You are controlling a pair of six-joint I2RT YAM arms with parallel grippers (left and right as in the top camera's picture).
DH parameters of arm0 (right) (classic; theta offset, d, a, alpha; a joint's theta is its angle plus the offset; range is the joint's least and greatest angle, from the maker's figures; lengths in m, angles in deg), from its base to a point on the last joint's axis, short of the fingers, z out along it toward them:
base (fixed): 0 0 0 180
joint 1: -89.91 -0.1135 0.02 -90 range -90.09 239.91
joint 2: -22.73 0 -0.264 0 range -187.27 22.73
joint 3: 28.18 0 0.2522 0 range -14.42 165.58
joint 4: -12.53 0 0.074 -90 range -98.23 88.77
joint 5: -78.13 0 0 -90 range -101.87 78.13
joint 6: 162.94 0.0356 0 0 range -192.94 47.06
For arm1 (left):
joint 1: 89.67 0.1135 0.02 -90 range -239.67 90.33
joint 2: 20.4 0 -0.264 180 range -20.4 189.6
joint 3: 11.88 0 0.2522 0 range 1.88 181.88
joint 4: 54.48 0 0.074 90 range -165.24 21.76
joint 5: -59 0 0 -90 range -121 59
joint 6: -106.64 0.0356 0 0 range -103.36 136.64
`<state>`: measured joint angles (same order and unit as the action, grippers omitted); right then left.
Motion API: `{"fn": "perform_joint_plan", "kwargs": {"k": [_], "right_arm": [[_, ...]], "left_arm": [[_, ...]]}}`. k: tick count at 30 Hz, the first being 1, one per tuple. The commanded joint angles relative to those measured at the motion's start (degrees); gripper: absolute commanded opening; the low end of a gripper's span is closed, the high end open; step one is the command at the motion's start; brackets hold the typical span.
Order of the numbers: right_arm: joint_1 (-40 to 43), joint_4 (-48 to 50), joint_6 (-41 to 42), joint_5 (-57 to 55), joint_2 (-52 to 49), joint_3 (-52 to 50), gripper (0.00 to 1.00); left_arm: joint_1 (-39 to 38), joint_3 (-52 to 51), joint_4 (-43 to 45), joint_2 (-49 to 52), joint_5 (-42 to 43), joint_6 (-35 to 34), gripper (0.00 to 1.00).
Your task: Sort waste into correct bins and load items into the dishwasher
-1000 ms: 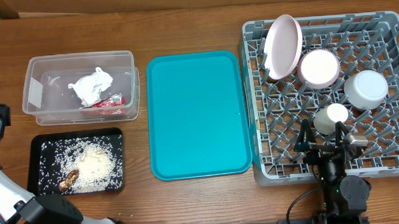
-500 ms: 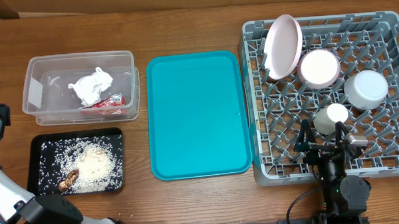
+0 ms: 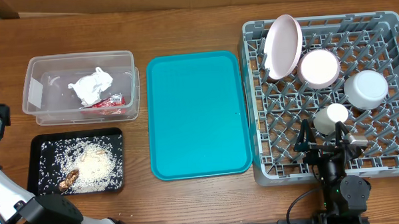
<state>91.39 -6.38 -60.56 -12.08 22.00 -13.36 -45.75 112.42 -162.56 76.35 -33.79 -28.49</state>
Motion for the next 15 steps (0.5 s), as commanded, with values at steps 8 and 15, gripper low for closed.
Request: {"fn": "perform_joint_plan", "kwargs": {"k": [8, 15], "right_arm": [[0.2, 0.3, -0.2, 0.2, 0.6, -0.6, 1.0], [0.2, 0.3, -0.2, 0.2, 0.6, -0.6, 1.0]], "left_arm": [[0.3, 0.7, -2.3, -0.7, -2.2, 1.1, 1.0], [-1.0, -1.6, -2.4, -2.9, -2.5, 9.3, 1.0]]}}
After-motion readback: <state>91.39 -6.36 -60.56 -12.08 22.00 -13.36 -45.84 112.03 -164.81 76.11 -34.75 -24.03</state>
